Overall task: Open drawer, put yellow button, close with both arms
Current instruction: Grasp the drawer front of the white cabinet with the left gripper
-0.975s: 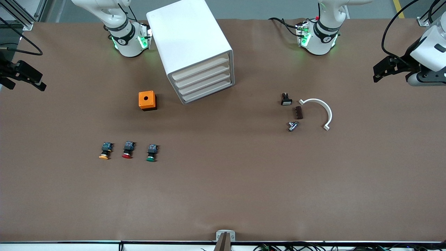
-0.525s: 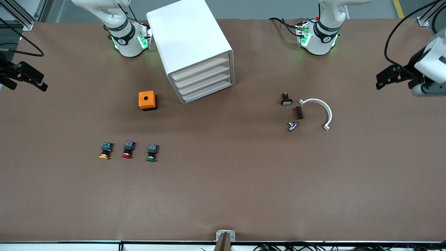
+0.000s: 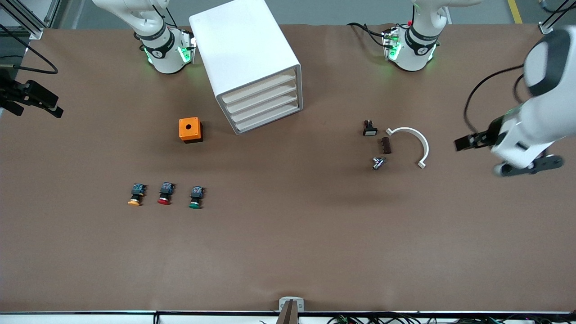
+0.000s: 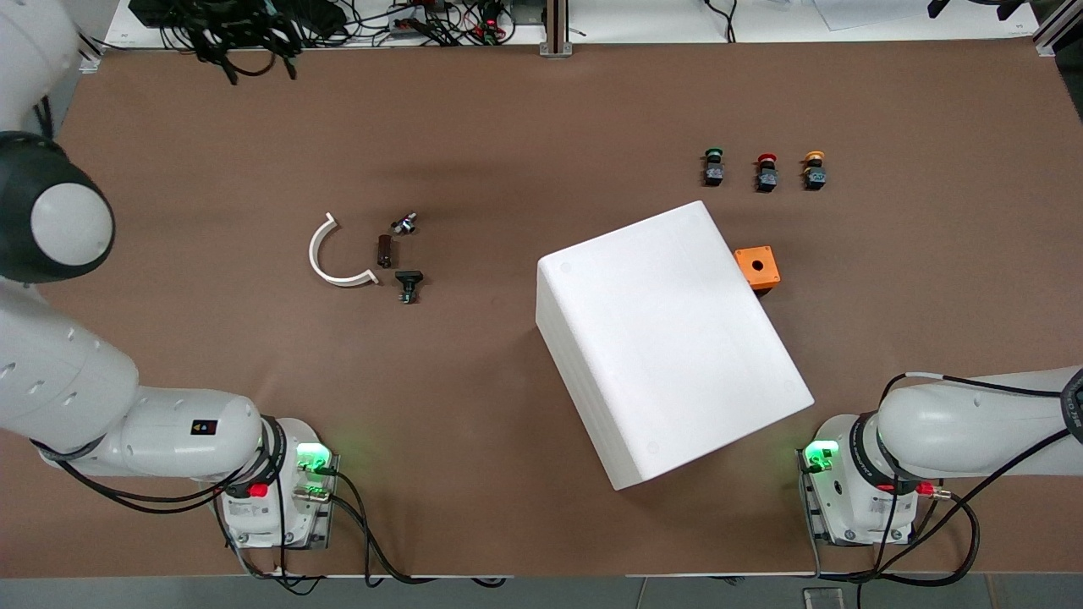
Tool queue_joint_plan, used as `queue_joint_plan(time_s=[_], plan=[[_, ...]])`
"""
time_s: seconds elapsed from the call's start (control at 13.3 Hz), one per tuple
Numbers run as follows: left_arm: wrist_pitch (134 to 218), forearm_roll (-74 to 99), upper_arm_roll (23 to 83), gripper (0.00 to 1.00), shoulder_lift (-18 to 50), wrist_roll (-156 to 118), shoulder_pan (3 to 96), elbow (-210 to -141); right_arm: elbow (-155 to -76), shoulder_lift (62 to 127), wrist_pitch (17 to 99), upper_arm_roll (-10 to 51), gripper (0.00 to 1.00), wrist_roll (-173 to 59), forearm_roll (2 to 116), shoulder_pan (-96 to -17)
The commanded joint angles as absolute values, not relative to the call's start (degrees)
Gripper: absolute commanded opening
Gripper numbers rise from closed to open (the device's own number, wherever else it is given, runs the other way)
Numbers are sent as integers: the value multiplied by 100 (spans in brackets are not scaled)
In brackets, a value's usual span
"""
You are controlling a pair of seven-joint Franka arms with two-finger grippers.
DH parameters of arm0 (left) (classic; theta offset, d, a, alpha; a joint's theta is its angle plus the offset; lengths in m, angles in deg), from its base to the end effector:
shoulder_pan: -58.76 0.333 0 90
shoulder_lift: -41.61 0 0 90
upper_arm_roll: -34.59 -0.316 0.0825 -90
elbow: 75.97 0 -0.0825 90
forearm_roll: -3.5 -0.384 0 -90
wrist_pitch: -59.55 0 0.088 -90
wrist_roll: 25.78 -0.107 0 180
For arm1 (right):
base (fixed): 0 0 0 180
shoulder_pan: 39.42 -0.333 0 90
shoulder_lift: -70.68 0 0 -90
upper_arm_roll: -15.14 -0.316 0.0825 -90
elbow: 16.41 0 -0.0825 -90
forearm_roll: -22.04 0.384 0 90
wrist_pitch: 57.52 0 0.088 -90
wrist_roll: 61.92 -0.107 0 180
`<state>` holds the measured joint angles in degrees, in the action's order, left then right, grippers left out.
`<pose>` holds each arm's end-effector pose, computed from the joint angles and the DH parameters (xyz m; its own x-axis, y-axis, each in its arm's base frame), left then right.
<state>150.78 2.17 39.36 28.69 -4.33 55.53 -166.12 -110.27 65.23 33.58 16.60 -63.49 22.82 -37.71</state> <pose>0.6028 -0.0780 0.4937 0.9540 0.2331 -0.1888 0.2219 -0.9719 -0.0785 0.5258 -0.0284 0.6458 0.9955 -0.0828 0.0464 -0.0821 -0.9965 -0.0173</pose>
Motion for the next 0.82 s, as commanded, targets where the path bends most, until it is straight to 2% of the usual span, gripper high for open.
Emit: queue_joint_plan(time_s=[0.0, 0.3, 0.75], plan=[[15007, 550, 3942, 100, 2063, 836, 5314, -15957, -10887, 6602, 3318, 1628, 100, -6341, 2204, -3740], [15007, 1096, 3942, 100, 1351, 2481, 4867, -15806, -10895, 6664, 3423, 1637, 100, -6332, 2142, -3722], [14963, 2422, 3942, 100, 911, 6327, 3996, -15815, -10931, 6840, 3450, 1655, 100, -6341, 2221, -3608]])
